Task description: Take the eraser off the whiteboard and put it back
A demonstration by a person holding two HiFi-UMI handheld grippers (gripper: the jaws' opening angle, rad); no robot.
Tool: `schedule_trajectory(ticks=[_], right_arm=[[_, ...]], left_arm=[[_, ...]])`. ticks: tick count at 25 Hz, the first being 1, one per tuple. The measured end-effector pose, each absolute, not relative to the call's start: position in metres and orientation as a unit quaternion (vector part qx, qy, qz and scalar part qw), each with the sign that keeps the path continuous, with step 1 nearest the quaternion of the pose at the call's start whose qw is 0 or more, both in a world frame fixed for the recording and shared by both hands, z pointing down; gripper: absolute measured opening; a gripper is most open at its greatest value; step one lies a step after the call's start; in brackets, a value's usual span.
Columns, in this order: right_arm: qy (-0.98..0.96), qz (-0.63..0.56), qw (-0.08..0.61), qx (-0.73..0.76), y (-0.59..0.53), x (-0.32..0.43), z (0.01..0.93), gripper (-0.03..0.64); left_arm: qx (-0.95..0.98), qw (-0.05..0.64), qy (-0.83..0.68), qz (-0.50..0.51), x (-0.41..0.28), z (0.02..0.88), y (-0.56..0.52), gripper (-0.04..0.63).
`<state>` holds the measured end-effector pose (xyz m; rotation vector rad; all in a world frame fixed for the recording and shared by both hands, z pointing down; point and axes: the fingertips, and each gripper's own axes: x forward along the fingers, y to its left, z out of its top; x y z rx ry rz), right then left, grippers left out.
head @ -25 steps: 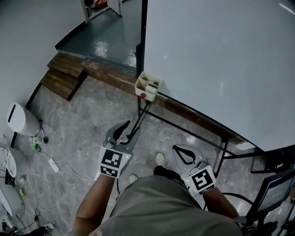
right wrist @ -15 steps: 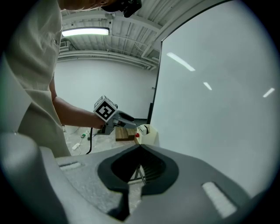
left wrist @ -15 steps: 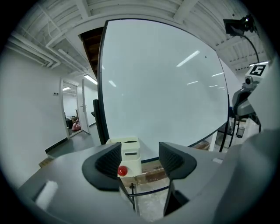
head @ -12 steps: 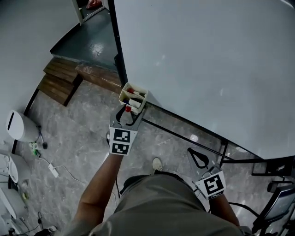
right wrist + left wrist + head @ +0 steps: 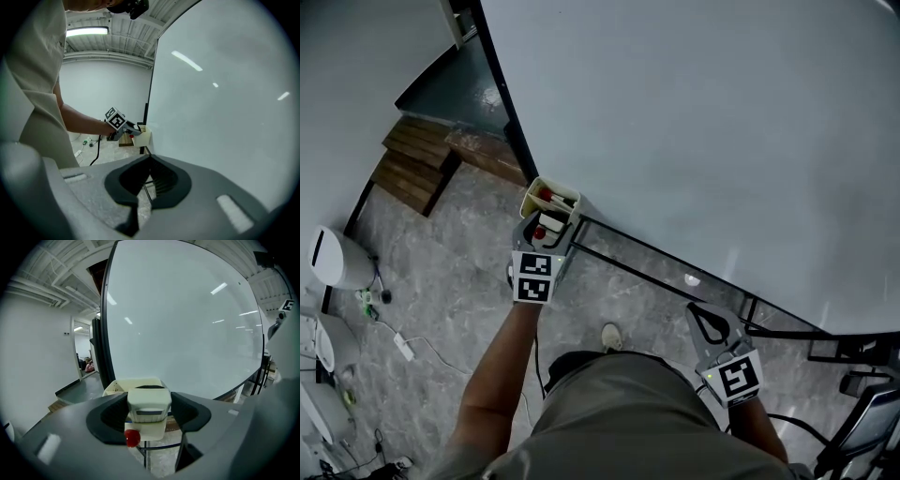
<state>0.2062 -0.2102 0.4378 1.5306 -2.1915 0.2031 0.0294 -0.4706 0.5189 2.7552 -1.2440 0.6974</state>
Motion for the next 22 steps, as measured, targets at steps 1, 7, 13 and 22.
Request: schedule_trajectory(ticks=[1, 7, 13, 22], right_arm=[[-0.797, 0.072, 0.23, 0.554, -0.212, 0.21, 0.439, 0.003], [-0.804, 0.073, 0.232, 0.543, -0.221, 0.208, 0.44, 0.003], [-0.825, 0.055, 0.231, 0.512, -0.224, 0.178, 0.442, 0.003], [-0.861, 0.043, 0.223, 0.454, -0.239, 0.1, 0.435, 0.003]], left_arm=[[0.888, 0.021, -0.401, 0.224, 0.03, 0.52, -0.472, 0.27], [0.889, 0.023, -0.404, 0.215, 0.026, 0.516, -0.471, 0.268], [0.9, 0.003, -0.41, 0.15, 0.009, 0.46, -0.445, 0.267], [0.905, -0.038, -0.417, 0.073, -0.054, 0.364, -0.392, 0.267]])
